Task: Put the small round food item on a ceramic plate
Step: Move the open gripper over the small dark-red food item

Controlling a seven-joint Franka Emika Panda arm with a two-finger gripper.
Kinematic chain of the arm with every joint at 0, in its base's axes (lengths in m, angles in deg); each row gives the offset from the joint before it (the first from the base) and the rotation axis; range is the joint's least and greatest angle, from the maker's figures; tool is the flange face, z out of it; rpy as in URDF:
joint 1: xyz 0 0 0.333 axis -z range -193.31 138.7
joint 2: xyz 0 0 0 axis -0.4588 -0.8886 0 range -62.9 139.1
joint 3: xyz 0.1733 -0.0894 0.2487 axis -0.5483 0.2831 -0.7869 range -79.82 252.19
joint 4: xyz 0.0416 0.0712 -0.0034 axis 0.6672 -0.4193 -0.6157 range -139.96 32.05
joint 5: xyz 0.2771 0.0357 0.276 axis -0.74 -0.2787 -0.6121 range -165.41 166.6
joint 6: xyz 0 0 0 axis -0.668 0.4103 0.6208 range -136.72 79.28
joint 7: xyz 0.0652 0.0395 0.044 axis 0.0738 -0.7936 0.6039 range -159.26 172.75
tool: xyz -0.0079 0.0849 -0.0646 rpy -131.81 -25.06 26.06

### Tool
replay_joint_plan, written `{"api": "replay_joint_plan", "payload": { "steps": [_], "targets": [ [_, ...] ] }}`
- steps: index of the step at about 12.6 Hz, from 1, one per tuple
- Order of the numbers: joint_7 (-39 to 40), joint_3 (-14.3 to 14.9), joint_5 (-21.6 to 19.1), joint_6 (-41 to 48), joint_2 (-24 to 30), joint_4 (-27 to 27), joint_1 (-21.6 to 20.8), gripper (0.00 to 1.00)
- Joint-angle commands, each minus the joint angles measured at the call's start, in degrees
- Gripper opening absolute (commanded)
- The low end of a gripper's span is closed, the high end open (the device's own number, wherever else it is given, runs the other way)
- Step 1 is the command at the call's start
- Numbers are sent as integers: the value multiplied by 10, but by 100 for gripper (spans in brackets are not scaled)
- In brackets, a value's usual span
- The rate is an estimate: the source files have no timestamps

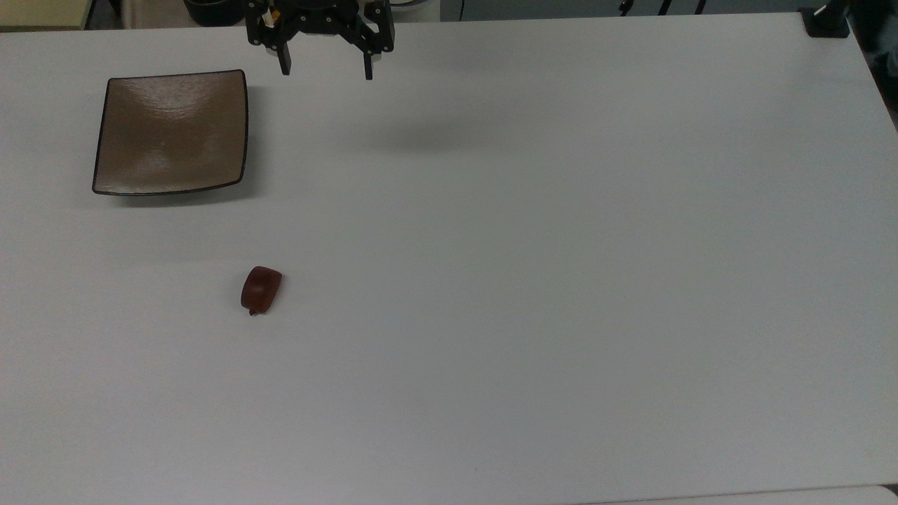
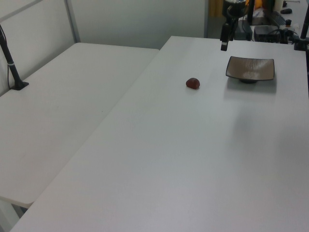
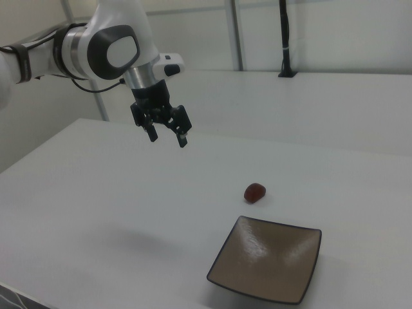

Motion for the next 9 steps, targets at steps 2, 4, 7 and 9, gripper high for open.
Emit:
{"api": "replay_joint_plan", "payload": {
  "steps": [2, 4, 7, 9],
  "targets": [
    [-6, 6, -4, 3, 19, -18, -7, 100],
    [-6, 6, -4, 3, 18, -18, -7, 100],
    [1, 8, -3, 2, 17, -15, -6, 100],
    [30, 9, -3, -1, 13, -15, -6, 100]
  ]
}}
